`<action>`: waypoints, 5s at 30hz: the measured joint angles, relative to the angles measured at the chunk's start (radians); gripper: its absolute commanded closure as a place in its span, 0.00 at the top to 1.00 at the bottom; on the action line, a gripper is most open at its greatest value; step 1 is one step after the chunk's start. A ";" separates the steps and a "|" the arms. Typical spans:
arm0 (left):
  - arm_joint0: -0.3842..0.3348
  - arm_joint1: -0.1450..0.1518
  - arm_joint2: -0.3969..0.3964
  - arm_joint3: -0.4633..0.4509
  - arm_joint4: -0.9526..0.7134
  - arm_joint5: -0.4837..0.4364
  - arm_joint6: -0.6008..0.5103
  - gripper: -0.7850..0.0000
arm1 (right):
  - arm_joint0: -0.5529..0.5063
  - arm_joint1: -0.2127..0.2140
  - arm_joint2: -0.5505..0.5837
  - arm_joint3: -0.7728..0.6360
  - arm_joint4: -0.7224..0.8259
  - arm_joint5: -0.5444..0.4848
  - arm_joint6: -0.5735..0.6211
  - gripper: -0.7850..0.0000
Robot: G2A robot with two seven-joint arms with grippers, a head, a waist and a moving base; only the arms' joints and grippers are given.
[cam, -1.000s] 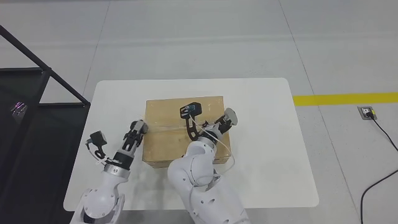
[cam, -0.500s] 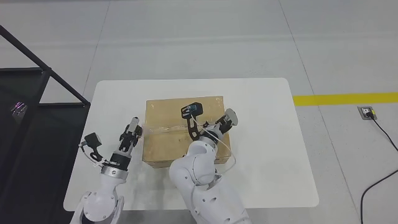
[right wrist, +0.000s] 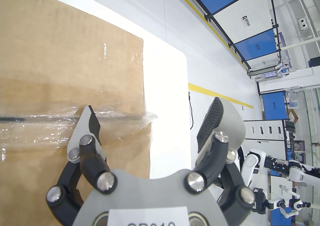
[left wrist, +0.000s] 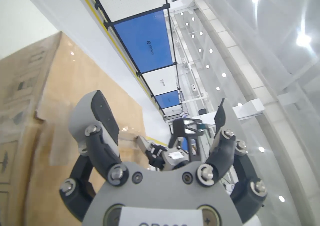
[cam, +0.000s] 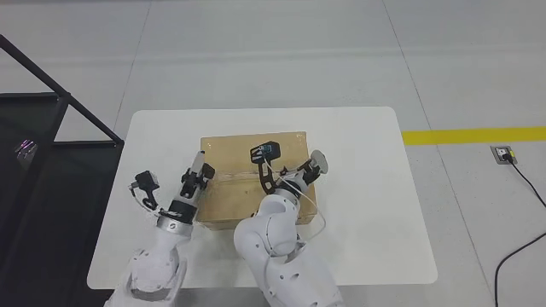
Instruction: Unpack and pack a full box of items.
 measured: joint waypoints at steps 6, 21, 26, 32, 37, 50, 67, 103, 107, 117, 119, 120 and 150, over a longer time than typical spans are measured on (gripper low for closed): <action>-0.022 -0.003 -0.002 0.045 -0.044 0.032 -0.012 1.00 | -0.007 0.004 0.001 -0.014 0.000 -0.001 -0.007 1.00; 0.062 0.010 -0.105 -0.004 -0.011 0.007 0.004 1.00 | 0.012 -0.003 0.007 0.014 0.015 -0.007 -0.018 1.00; 0.054 0.009 -0.103 0.016 -0.015 0.004 0.001 1.00 | 0.009 -0.003 -0.001 -0.002 0.019 0.003 -0.017 1.00; 0.049 0.005 -0.101 0.030 -0.038 -0.067 0.028 1.00 | -0.015 -0.001 -0.012 -0.098 0.061 0.071 0.082 1.00; 0.051 0.004 -0.103 0.046 -0.030 -0.108 0.040 1.00 | -0.059 0.014 -0.001 -0.218 0.202 0.114 0.082 1.00; 0.030 -0.001 -0.097 0.086 -0.001 -0.122 0.087 1.00 | -0.062 0.020 -0.016 -0.188 0.133 0.127 0.121 1.00; 0.033 -0.011 -0.089 0.100 -0.001 -0.192 0.151 1.00 | -0.039 0.048 0.291 -0.335 1.488 -0.353 -0.114 1.00; 0.111 -0.030 -0.144 0.089 -0.044 -0.315 0.271 1.00 | 0.388 0.046 0.301 0.434 2.066 -0.557 -0.111 1.00; 0.107 -0.031 -0.150 0.089 -0.048 -0.317 0.269 1.00 | 0.391 0.044 0.269 0.467 2.069 -0.659 -0.179 1.00; 0.104 -0.036 -0.149 0.095 -0.050 -0.314 0.261 1.00 | 0.380 0.053 0.249 0.459 2.151 -0.743 -0.131 1.00; 0.102 -0.037 -0.147 0.094 -0.049 -0.313 0.259 1.00 | 0.395 0.054 0.236 0.473 2.146 -0.715 -0.112 1.00; 0.101 -0.038 -0.147 0.094 -0.049 -0.312 0.258 1.00 | 0.402 0.054 0.230 0.482 2.143 -0.702 -0.105 1.00; 0.066 -0.048 -0.135 0.100 -0.027 -0.290 0.206 1.00 | 0.257 0.169 0.374 0.231 2.127 -0.504 0.035 1.00</action>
